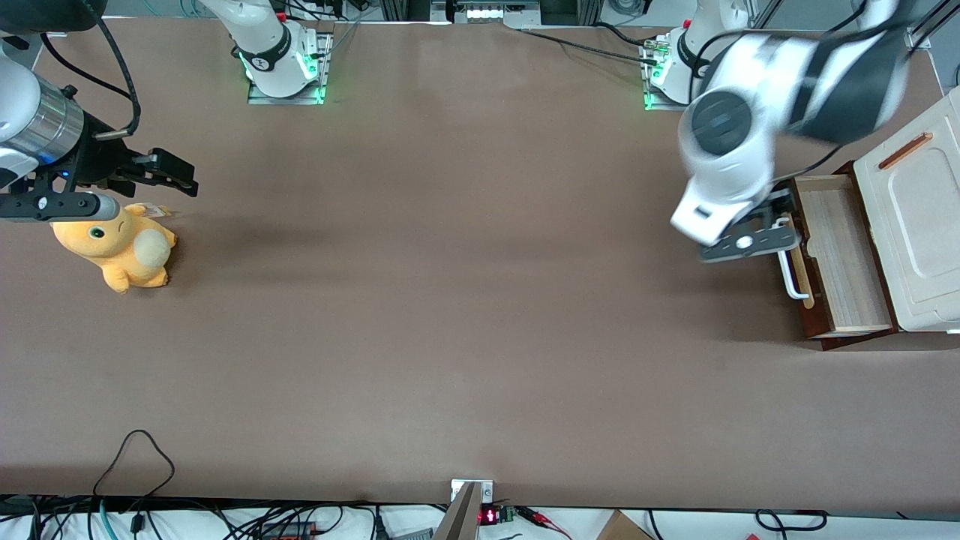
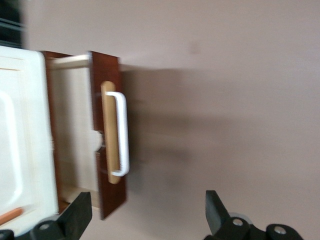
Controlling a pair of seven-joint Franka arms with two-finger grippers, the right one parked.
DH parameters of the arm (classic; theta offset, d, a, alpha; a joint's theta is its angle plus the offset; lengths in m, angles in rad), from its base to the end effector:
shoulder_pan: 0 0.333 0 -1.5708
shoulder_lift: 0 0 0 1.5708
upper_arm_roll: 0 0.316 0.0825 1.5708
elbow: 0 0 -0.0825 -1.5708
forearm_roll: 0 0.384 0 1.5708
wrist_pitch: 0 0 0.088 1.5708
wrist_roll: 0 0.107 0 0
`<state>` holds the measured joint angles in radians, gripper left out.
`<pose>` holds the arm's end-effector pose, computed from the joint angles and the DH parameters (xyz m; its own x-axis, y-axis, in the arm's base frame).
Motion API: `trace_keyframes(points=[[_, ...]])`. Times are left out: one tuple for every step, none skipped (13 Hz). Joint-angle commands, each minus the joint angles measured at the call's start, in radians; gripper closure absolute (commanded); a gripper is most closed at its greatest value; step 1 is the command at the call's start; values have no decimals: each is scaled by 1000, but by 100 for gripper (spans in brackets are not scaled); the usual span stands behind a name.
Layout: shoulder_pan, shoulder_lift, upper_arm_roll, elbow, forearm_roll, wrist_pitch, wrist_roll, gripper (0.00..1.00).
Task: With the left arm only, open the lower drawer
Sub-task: 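Open the left gripper and lift it away from the handle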
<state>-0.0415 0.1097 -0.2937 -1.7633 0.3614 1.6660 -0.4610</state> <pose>0.5544 -0.1502 0.4873 0.9970 0.0617 -0.0471 0.0402 -0.9291 -0.3675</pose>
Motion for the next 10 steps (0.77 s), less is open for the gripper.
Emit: trace_keyframes(points=[[20, -80, 125, 7, -223, 41, 201, 0], [25, -94, 161, 11, -264, 40, 247, 0], [26, -108, 183, 11, -300, 41, 293, 0], [32, -111, 205, 11, -330, 41, 347, 0], [40, -111, 217, 14, -349, 41, 385, 0], [43, -111, 219, 22, -351, 38, 396, 0], [43, -111, 219, 24, -351, 38, 397, 0], [43, -110, 219, 28, -351, 38, 395, 0], [46, -108, 219, 37, -348, 38, 394, 0], [46, -108, 219, 41, -346, 38, 392, 0]])
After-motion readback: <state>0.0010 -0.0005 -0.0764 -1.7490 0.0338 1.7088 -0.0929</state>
